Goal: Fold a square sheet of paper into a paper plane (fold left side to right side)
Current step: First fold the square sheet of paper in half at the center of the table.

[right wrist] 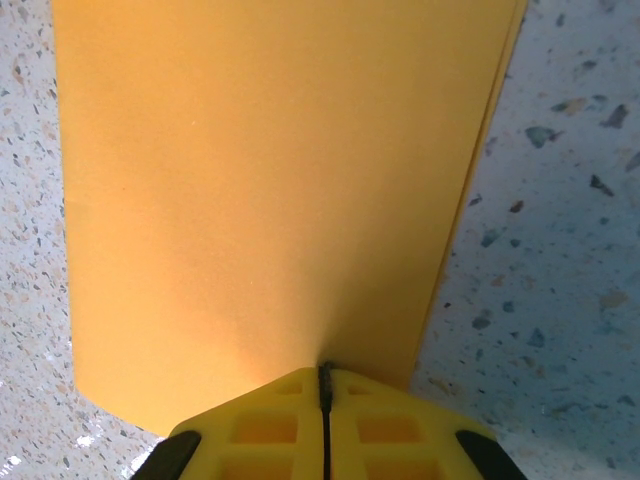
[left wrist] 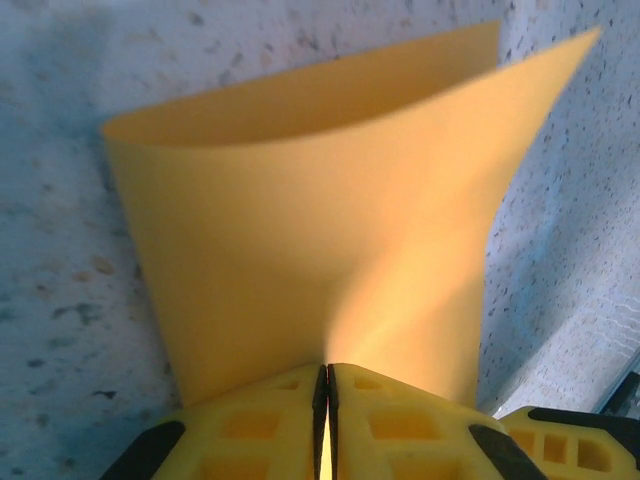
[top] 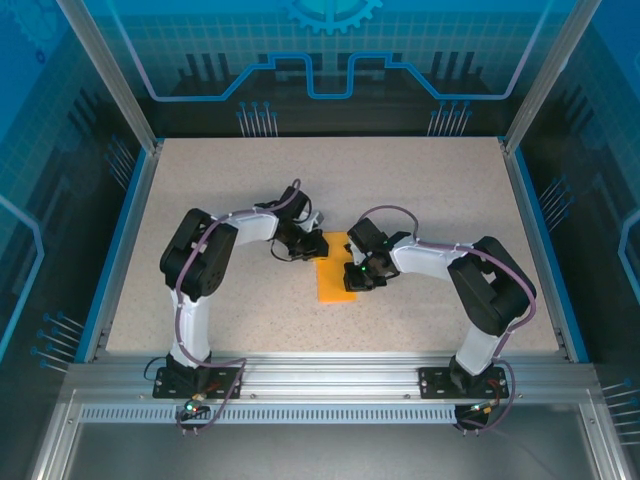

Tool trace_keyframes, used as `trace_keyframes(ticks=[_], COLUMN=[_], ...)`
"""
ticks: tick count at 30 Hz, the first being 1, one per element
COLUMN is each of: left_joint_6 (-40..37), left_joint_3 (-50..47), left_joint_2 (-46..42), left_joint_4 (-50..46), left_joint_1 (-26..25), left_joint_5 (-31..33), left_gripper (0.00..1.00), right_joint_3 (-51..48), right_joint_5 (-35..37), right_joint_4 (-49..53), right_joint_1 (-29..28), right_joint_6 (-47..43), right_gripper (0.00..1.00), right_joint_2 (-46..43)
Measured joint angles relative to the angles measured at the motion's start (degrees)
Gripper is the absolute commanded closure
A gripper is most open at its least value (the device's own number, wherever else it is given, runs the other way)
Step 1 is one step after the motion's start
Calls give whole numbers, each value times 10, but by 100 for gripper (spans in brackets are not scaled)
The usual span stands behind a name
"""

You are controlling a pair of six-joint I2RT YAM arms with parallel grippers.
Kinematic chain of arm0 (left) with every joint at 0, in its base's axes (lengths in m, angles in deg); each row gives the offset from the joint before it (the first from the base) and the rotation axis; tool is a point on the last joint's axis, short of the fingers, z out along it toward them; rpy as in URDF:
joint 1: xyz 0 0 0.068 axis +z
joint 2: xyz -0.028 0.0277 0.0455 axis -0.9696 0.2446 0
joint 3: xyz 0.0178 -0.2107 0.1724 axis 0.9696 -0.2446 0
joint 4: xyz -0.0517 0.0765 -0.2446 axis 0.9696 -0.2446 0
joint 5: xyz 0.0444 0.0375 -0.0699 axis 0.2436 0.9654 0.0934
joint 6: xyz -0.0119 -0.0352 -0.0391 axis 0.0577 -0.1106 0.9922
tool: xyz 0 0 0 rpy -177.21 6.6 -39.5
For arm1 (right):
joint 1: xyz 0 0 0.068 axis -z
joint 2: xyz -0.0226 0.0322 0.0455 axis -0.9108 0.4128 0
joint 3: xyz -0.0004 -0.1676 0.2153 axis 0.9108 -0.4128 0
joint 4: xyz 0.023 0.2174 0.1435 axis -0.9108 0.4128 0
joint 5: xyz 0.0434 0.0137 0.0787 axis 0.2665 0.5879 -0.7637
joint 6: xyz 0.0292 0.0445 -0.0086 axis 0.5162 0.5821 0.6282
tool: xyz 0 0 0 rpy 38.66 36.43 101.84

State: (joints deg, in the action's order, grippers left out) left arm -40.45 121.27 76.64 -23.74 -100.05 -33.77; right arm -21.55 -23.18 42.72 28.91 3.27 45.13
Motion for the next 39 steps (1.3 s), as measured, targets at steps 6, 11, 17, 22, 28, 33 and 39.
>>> trace_keyframes(ticks=[6,11,17,22,28,33,39], left_joint_6=[0,0,0,0,-3,-5,-2], left_joint_3=[30,65,97,105,106,85,-7], left_joint_2=[19,40,56,62,60,16,-90], left_joint_4=[-3,-7,-16,-18,-20,-18,11], left_joint_1=[16,24,31,37,38,43,45], left_joint_5=[1,3,17,20,17,24,5], left_gripper=[83,82,82,81,77,76,78], right_joint_3=[0,0,0,0,0,0,0], right_joint_5=[0,0,0,0,0,0,0], right_joint_4=[0,0,0,0,0,0,0], right_joint_1=[0,0,0,0,0,0,0], right_joint_6=[0,0,0,0,0,0,0], right_gripper=[93,93,93,93,93,93,93], right_joint_2=[0,0,0,0,0,0,0])
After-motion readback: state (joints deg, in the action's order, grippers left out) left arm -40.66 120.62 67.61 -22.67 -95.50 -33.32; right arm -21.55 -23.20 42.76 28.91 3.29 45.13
